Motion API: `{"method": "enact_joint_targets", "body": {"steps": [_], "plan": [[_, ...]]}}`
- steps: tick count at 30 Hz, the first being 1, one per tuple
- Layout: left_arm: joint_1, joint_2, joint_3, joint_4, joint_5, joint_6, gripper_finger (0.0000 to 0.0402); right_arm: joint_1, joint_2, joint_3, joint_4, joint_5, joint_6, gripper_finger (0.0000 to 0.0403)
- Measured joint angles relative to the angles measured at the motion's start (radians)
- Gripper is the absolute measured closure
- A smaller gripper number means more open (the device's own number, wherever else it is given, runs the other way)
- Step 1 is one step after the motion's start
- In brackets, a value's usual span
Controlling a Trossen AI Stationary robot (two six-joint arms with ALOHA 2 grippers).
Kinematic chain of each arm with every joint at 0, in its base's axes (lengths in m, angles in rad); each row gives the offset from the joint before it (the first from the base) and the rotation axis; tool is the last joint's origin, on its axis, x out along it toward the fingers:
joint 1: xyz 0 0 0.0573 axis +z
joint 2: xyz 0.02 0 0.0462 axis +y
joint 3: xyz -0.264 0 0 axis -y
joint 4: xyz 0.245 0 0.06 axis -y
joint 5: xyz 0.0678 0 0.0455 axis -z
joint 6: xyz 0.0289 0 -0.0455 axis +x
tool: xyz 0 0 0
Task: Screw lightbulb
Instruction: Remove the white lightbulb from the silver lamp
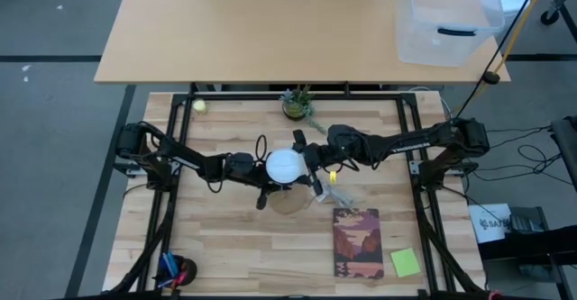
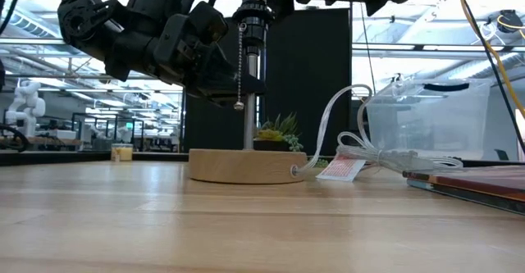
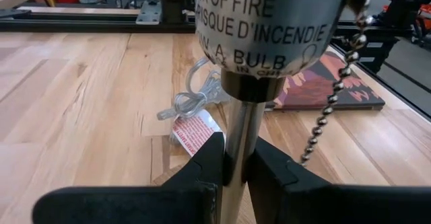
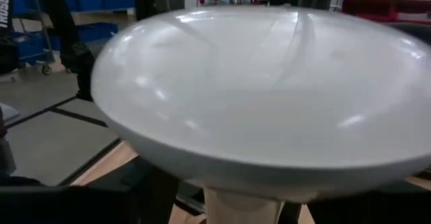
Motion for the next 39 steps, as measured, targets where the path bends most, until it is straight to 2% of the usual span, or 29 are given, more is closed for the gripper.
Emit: {"method": "enact_joint_targets", "body": {"steps": [9, 14, 19, 24, 31, 35, 39], "plan": [[0.0, 0.0, 0.0, 0.0, -0.008, 0.0, 0.0356, 0.011, -0.036, 0.0, -0.11, 0.055, -0.01, 0.014], [0.0, 0.0, 0.0, 0.0, -0.009, -0.001, 0.0356, 0.011, -0.064, 0.0, -0.169, 0.131, -0.027, 0.014], [0.0, 0.0, 0.0, 0.0, -0.017, -0.002, 0.0356, 0.011, -0.115, -0.01, -0.21, 0.138, -0.032, 0.014], [0.0, 0.0, 0.001, 0.003, -0.021, -0.002, 0.0356, 0.015, -0.202, -0.092, -0.208, 0.242, -0.034, 0.014], [0.0, 0.0, 0.001, 0.009, -0.042, -0.006, 0.0356, 0.051, -0.332, -0.268, -0.094, 0.396, 0.03, 0.014], [-0.001, 0.001, 0.002, 0.011, -0.088, -0.012, 0.0356, 0.109, -0.337, -0.345, 0.03, 0.452, 0.057, 0.014], [0.0, 0.001, 0.002, 0.016, -0.141, -0.015, 0.0356, 0.18, -0.295, -0.356, 0.115, 0.597, 0.038, 0.014]]}}
